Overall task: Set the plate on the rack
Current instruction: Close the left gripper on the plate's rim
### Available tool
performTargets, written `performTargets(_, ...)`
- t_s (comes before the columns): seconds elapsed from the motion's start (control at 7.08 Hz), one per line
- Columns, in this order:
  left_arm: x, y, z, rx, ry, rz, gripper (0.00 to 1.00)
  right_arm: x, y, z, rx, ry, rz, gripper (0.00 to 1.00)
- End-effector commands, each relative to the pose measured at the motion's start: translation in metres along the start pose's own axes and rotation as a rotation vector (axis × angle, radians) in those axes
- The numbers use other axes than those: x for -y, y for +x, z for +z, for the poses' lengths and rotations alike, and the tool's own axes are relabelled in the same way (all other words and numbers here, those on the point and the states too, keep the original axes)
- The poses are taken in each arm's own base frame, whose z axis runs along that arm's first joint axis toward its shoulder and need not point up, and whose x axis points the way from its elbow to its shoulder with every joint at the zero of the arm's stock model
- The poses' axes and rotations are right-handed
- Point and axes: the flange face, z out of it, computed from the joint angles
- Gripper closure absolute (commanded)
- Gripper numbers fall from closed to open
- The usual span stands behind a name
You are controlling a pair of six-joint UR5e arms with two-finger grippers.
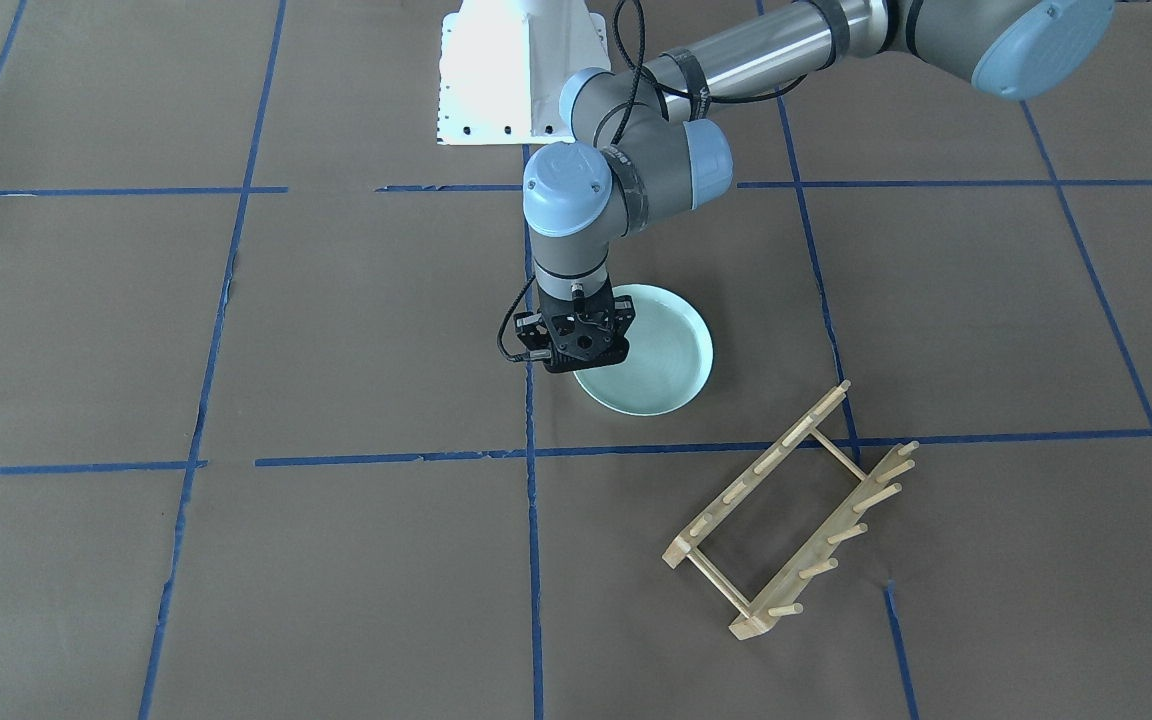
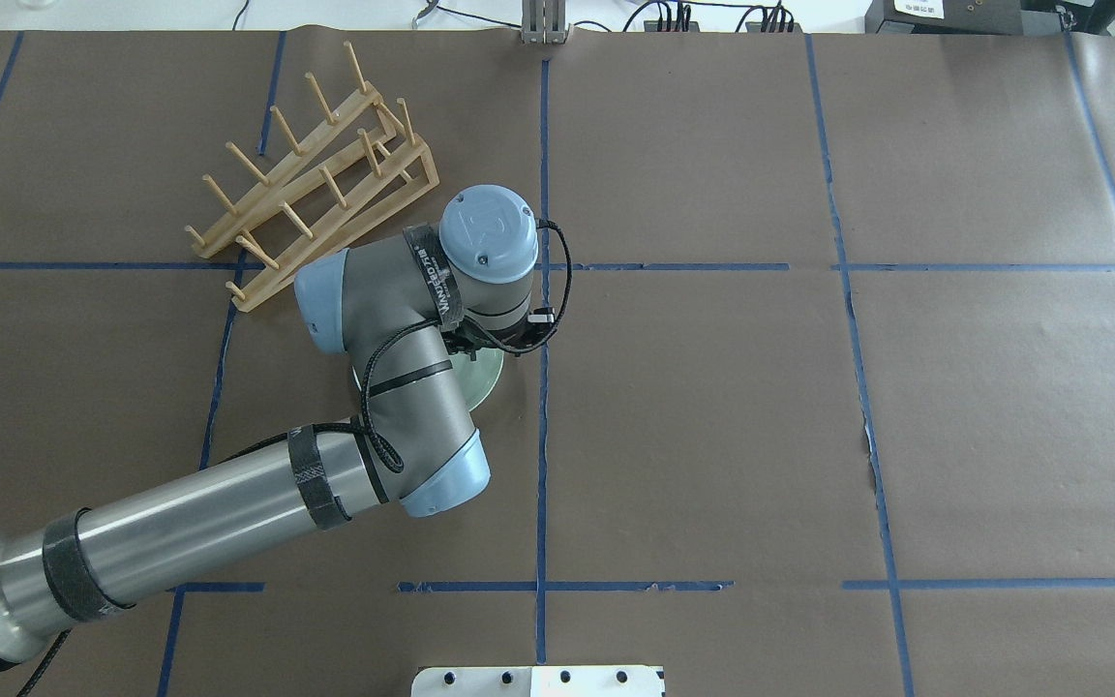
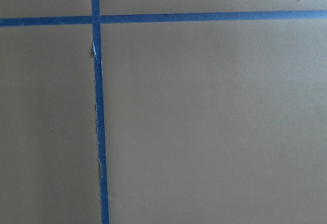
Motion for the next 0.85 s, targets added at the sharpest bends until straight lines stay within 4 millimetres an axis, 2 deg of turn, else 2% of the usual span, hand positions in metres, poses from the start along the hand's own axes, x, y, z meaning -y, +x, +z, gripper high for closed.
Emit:
performTargets(0.0, -0.001, 0.001, 0.0, -0.003, -0.002, 0.001, 1.0, 0.0, 0.0, 0.001, 0.0, -0.001, 0.001, 0.0)
performTargets(0.14, -0.002, 0.001, -0.001, -0.007, -0.005, -0.006, 1.0, 0.0, 0.0, 0.0, 0.0, 0.0, 0.0, 0.0)
performTargets(0.28, -0.002, 0.004, -0.012, -0.032, -0.001, -0.019, 1.0, 0.0, 0.0, 0.0, 0.0, 0.0, 0.0, 0.0)
performTargets(0.42, 0.016, 0.001, -0.077, -0.161, 0.06, -0.119, 1.0, 0.0, 0.0, 0.0, 0.0, 0.0, 0.0, 0.0)
performTargets(0.57, 0.042, -0.022, -0.15, -0.274, 0.135, -0.19, 1.0, 0.0, 0.0, 0.0, 0.0, 0.0, 0.0, 0.0)
performTargets(0.71, 0.059, -0.058, -0.202, -0.424, 0.199, -0.283, 1.0, 0.0, 0.0, 0.0, 0.0, 0.0, 0.0, 0.0)
